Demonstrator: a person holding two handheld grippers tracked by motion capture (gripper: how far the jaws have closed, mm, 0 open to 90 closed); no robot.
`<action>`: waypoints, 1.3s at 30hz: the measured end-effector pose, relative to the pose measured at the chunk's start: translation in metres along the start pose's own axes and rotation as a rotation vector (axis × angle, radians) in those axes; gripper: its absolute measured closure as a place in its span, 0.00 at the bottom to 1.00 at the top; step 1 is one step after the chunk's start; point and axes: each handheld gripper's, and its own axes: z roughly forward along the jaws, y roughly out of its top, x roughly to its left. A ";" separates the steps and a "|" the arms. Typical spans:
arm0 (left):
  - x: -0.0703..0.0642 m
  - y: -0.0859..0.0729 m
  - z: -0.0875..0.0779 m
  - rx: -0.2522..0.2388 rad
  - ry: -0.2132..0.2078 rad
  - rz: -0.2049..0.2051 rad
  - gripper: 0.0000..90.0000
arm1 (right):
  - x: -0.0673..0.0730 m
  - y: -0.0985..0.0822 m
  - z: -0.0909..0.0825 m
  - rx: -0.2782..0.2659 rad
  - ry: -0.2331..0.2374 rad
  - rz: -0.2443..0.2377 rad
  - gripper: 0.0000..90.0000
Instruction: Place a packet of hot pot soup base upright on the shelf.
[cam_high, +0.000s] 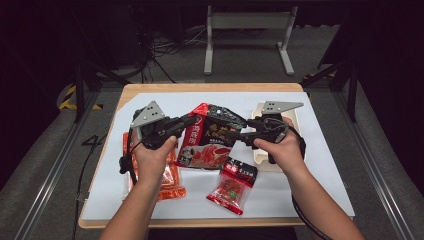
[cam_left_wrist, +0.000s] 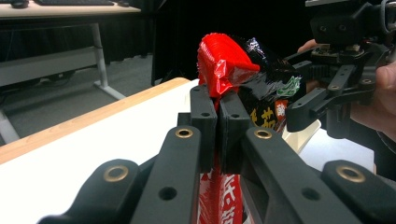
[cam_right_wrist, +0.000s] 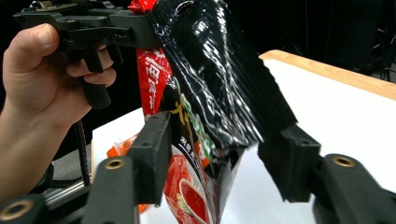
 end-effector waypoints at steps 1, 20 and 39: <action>-0.001 0.000 0.000 0.002 -0.003 -0.002 0.97 | 0.000 0.001 0.001 0.002 -0.001 -0.001 0.54; 0.004 -0.002 0.004 0.048 -0.029 -0.015 0.95 | 0.004 0.015 0.004 0.109 -0.080 -0.051 0.86; 0.023 -0.006 -0.012 0.103 -0.011 -0.038 0.50 | -0.003 0.041 0.006 0.188 -0.132 -0.153 0.87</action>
